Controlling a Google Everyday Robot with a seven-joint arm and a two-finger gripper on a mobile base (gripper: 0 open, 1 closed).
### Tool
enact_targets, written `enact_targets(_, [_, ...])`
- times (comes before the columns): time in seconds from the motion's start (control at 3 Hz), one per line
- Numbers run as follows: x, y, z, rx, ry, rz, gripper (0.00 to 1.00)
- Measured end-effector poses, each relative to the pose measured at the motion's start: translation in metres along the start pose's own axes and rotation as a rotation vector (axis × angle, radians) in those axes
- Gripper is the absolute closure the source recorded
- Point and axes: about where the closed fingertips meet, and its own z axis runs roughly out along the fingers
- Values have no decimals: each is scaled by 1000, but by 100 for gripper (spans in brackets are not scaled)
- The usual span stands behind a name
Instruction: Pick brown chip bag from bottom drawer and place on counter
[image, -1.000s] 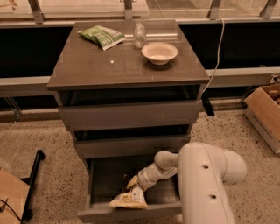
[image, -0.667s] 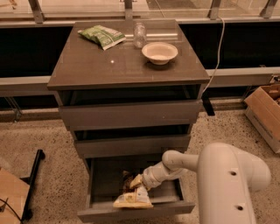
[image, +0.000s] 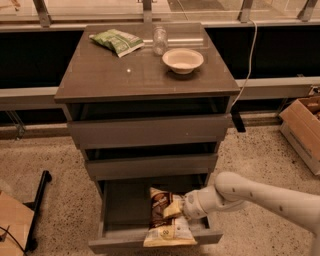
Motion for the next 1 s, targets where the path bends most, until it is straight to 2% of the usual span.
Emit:
enact_targets(0.33, [44,46,-84,66,-62,-44,100])
enact_targets(0.67, [16,106,-198,225,-167,-110,100])
enact_targets(1.0, [-24,146,-286,362,-239,-173,100])
